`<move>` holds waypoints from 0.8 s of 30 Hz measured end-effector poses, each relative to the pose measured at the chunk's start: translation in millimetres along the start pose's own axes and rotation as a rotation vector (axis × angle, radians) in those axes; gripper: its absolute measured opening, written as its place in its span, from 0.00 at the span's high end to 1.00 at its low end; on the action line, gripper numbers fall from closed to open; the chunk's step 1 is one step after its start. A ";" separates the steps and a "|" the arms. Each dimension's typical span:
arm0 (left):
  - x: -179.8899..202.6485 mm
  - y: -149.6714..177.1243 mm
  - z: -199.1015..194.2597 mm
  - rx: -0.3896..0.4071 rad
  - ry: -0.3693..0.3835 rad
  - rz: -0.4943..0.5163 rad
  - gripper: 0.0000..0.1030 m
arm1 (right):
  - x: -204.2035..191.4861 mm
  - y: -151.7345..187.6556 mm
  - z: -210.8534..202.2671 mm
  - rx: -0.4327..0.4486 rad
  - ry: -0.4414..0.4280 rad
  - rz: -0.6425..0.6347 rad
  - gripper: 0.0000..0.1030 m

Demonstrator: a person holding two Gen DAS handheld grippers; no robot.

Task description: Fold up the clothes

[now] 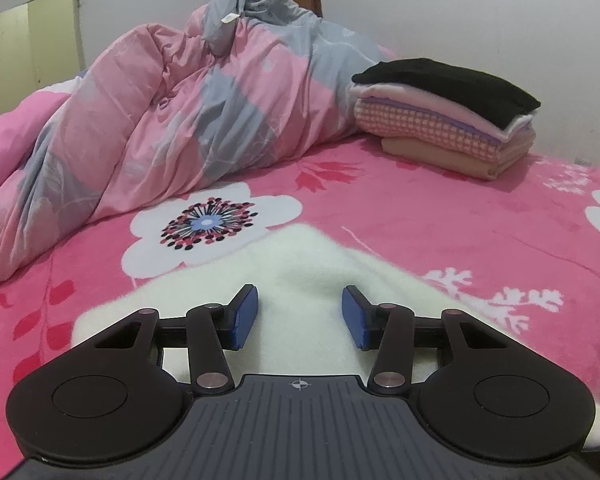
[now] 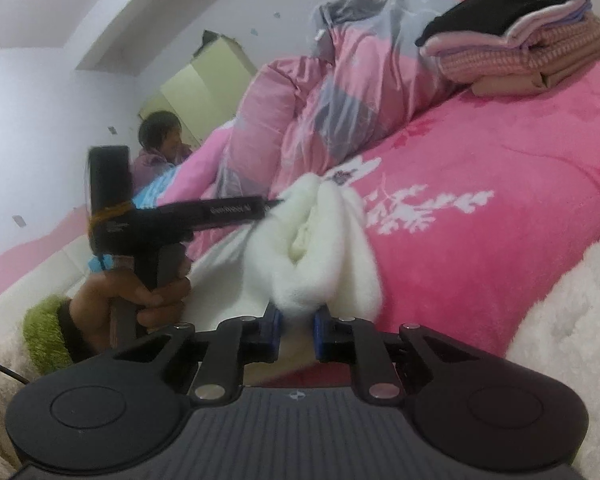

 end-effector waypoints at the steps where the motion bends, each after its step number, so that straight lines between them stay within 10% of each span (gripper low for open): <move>1: 0.9 0.1 0.1 0.003 0.000 0.005 0.56 | 1.0 1.0 1.5 -0.003 0.006 -0.001 0.85; 7: -2.4 1.9 -0.7 0.016 0.022 -0.014 0.57 | -13.3 -6.2 -19.3 -0.046 0.066 -0.094 0.80; 15: -23.5 2.1 -33.2 0.078 0.137 -0.174 0.51 | -38.0 -69.6 -56.9 0.104 0.225 -0.305 0.80; 24: -46.4 41.2 -88.2 0.168 0.116 -0.295 0.48 | -96.1 -151.2 55.2 0.000 0.113 -0.506 0.82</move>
Point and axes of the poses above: each gripper's, at about its wrist camera, not at the fingertips, and z roughly the way its jaws point, x to its right, y to its underside, the point moved 8 cm from there along z, roughly the way its jaws point, and after that the axes turned 14 degrees about -x, right-handed, at the moved point
